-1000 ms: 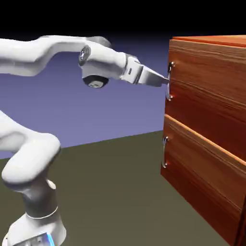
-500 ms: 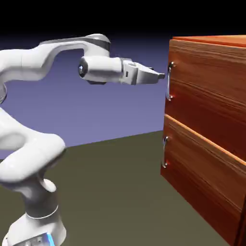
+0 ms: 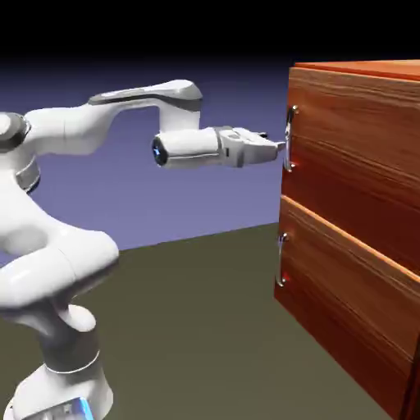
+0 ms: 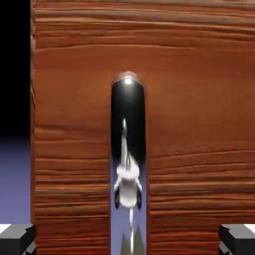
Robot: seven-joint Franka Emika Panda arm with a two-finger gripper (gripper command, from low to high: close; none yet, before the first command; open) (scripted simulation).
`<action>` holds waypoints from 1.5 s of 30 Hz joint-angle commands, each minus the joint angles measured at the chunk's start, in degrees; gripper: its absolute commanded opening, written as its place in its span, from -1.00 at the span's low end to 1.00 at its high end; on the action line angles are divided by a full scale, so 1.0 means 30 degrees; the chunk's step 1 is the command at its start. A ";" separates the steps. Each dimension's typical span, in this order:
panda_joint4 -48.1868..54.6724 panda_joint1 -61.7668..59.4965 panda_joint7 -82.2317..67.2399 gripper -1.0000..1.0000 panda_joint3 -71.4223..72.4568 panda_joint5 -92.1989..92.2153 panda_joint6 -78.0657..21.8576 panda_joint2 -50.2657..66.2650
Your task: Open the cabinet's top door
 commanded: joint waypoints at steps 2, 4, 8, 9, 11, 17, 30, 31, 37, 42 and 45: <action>0.0695 -0.0903 0.0005 0.00 0.0439 0.0114 -0.0133 0.0170; 0.0695 -0.0904 0.0005 -1.00 0.0439 0.0114 -0.0133 0.0170; -0.2073 0.1760 -0.0285 -1.00 -0.1345 -0.0691 -0.2066 0.0150; -0.2766 0.2439 -0.0332 -1.00 -0.1838 -0.0957 -0.2553 0.0116; -0.4150 0.3805 -0.0389 -1.00 -0.2891 -0.1582 -0.3536 -0.0005; -0.8290 0.7821 -0.0210 -1.00 -0.6657 -0.4354 -0.6624 -0.0933; -1.4135 1.1881 0.1096 -1.00 -1.5656 -1.3267 -1.2871 -0.4497; -1.4368 1.1902 0.1171 -1.00 -1.6348 -1.4004 -1.3333 -0.4710; -1.5199 1.1501 0.1380 -1.00 -2.0501 -1.8375 -1.6113 -0.5427; -1.5206 1.0835 0.1195 -1.00 -2.3963 -2.1931 -1.8471 -0.5157; -1.4907 1.0468 0.0922 -1.00 -2.6039 -2.4040 -1.9926 -0.4574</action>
